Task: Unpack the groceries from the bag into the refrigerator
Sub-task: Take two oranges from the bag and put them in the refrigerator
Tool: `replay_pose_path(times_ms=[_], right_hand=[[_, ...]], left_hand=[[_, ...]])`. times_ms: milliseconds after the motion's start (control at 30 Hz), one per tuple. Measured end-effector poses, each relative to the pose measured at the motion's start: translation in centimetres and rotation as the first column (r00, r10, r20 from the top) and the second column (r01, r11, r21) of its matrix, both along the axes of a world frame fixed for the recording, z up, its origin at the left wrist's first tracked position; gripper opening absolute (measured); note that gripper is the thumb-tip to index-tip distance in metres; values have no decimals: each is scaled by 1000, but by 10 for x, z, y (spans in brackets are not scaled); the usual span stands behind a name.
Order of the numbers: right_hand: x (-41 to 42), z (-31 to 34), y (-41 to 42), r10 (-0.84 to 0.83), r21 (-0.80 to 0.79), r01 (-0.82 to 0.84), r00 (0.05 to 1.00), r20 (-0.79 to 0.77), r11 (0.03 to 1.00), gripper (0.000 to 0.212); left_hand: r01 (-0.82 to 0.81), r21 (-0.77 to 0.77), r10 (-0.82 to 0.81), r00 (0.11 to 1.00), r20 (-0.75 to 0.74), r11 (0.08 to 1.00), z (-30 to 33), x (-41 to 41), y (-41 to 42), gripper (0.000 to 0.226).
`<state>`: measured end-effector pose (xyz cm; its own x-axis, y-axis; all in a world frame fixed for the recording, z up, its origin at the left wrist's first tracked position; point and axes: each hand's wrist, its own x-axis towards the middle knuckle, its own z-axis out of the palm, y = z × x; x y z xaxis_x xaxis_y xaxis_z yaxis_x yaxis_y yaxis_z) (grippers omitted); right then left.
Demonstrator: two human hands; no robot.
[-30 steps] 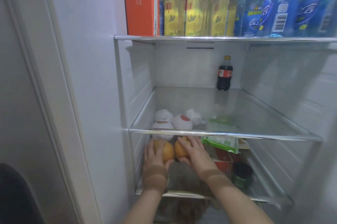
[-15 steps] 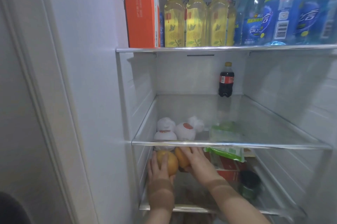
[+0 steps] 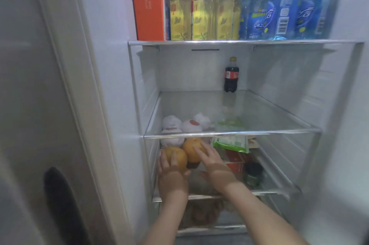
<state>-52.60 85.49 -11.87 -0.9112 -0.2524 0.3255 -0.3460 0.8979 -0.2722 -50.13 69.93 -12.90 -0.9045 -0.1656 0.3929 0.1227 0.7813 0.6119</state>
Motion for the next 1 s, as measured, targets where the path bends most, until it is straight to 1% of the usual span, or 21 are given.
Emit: replay_pose_path(times_ms=[33, 100, 133, 200, 333, 400, 467, 500, 600, 733, 800, 900, 1000], right_hand=[[12, 2, -1, -14, -11, 15, 1000, 13, 1000, 85], [37, 6, -4, -51, -14, 52, 998, 22, 999, 85], [50, 5, -6, -68, -1, 68, 998, -6, 998, 84], [79, 2, -11, -100, 25, 102, 993, -58, 994, 84], [137, -8, -20, -149, -49, 144, 980, -132, 988, 85], [164, -14, -27, -185, -50, 180, 975, -120, 982, 85], [191, -20, -35, -219, -6, 219, 970, -110, 976, 89], [204, -22, -39, -221, 15, 225, 967, -124, 974, 91], [246, -25, -54, -231, 24, 236, 964, -135, 971, 93], [312, -20, -86, -258, -29, 257, 965, -41, 966, 80], [347, -18, -103, -268, -66, 266, 963, -16, 962, 81], [401, -25, -131, -256, -163, 254, 967, 12, 953, 85], [450, -34, -163, -251, -183, 248, 968, 3, 951, 88]], left_hand=[[24, 2, -24, 999, 32, 1000, 3, 10, 0, 70], [85, 30, -85, 996, 10, 996, 5, 30, -1, 65], [110, 25, -110, 994, -5, 994, 7, 43, -2, 67], [144, -15, -143, 989, 27, 990, 11, 71, -2, 77], [232, -1, -232, 973, -20, 973, 7, 125, -11, 76], [271, 10, -272, 962, 38, 962, 5, 146, -20, 74], [292, 44, -296, 946, 132, 955, 3, 167, -29, 74], [307, 66, -314, 939, 139, 949, 2, 177, -35, 73], [350, 83, -357, 930, 84, 933, -7, 213, -57, 74], [372, 94, -379, 923, 69, 923, -11, 266, -90, 75], [439, 98, -445, 894, 55, 893, -14, 294, -113, 77], [535, 94, -541, 838, 63, 840, -20, 335, -158, 81], [596, 118, -606, 791, 83, 794, -24, 372, -207, 85]])
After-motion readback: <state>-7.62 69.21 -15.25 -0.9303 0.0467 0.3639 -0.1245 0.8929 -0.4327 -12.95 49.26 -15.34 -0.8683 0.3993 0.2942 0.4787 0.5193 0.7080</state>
